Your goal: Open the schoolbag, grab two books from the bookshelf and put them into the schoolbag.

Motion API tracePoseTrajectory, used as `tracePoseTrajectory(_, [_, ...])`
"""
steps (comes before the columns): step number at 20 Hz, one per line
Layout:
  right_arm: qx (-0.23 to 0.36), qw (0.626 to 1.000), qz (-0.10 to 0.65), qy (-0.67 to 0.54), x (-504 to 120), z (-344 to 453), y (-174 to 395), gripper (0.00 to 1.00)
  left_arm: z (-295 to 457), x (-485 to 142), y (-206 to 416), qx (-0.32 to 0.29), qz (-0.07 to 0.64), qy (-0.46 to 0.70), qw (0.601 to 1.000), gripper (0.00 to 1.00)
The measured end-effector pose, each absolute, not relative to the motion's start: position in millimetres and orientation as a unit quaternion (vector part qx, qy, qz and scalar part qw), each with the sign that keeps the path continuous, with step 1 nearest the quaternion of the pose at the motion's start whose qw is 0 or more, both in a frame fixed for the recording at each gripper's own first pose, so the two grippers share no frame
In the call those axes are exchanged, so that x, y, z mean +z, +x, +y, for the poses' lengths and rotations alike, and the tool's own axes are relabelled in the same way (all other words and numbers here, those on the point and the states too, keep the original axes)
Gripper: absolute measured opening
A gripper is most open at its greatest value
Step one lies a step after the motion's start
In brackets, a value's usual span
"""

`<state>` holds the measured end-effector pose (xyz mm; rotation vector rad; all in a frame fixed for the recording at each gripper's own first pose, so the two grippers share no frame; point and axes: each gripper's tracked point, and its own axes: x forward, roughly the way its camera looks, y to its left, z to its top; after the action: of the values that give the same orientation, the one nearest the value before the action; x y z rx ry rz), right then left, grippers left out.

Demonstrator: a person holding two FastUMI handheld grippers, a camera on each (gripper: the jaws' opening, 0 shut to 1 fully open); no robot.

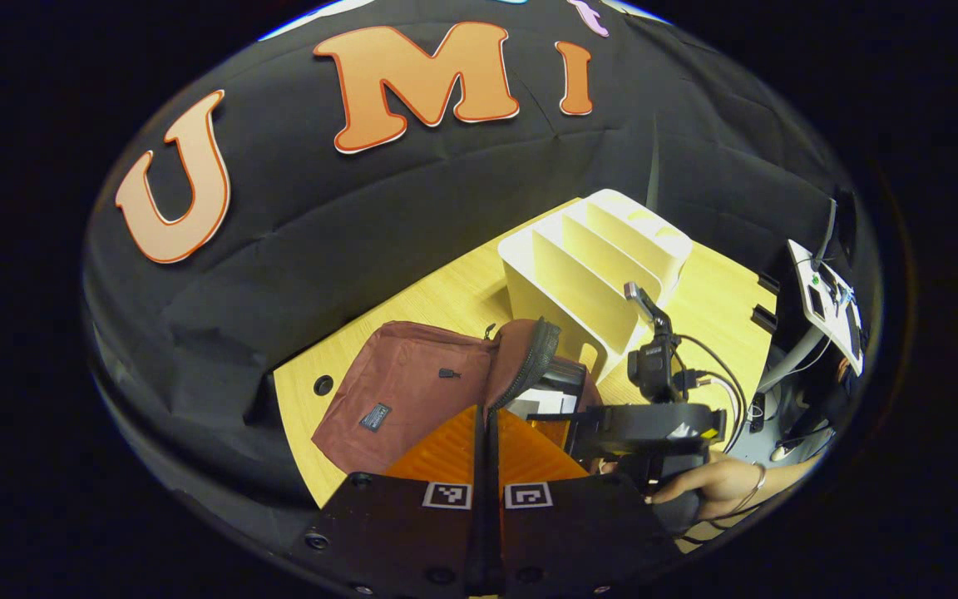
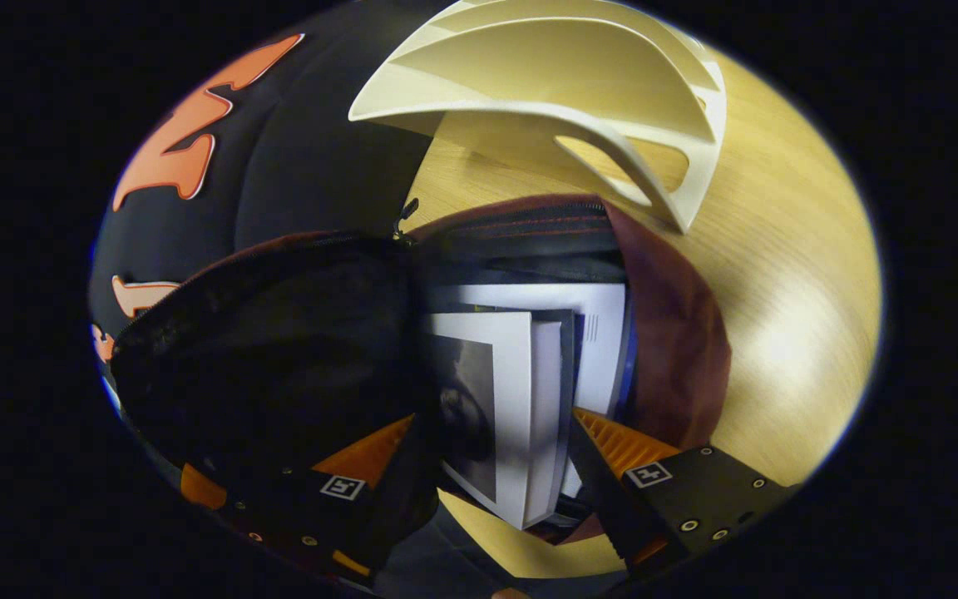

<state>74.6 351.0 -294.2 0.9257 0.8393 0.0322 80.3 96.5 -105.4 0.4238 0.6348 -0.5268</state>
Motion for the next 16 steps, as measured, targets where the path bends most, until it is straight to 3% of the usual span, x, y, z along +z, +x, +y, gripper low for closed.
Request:
tracePoseTrajectory(3, [-0.002, 0.838, 0.380, 0.391, -283, 312, 75, 0.97, 97, -107, 79, -0.250, 0.308, 0.200, 0.896, 0.00])
tracePoseTrajectory(16, [0.010, 0.863, 0.428, 0.269, -261, 144, 11, 0.98, 79, -133, 44, -0.185, 0.348, 0.155, 0.906, 0.02])
